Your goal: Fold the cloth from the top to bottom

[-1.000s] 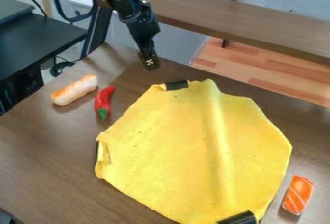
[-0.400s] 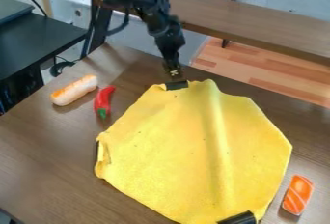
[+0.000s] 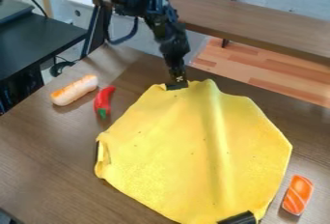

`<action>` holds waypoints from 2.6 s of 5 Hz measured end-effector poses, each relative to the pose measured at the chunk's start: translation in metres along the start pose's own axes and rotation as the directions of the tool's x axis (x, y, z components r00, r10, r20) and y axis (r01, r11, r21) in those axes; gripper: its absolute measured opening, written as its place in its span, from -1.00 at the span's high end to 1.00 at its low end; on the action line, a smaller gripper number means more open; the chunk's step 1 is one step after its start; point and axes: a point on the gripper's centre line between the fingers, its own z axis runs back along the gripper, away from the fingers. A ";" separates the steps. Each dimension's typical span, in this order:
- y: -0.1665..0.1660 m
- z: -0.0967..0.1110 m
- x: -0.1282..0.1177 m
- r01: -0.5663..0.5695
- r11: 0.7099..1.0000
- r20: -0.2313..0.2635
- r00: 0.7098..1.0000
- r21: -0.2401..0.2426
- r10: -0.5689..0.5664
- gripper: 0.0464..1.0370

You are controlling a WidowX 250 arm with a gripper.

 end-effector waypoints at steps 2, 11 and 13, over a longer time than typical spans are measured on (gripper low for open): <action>-0.003 -0.019 -0.007 -0.036 0.999 -0.024 0.999 -0.023 0.035 -0.51; -0.090 0.054 0.003 0.147 0.958 0.087 0.988 -0.245 -0.129 0.99; -0.153 0.076 0.014 0.245 0.927 0.105 0.969 -0.283 -0.224 0.99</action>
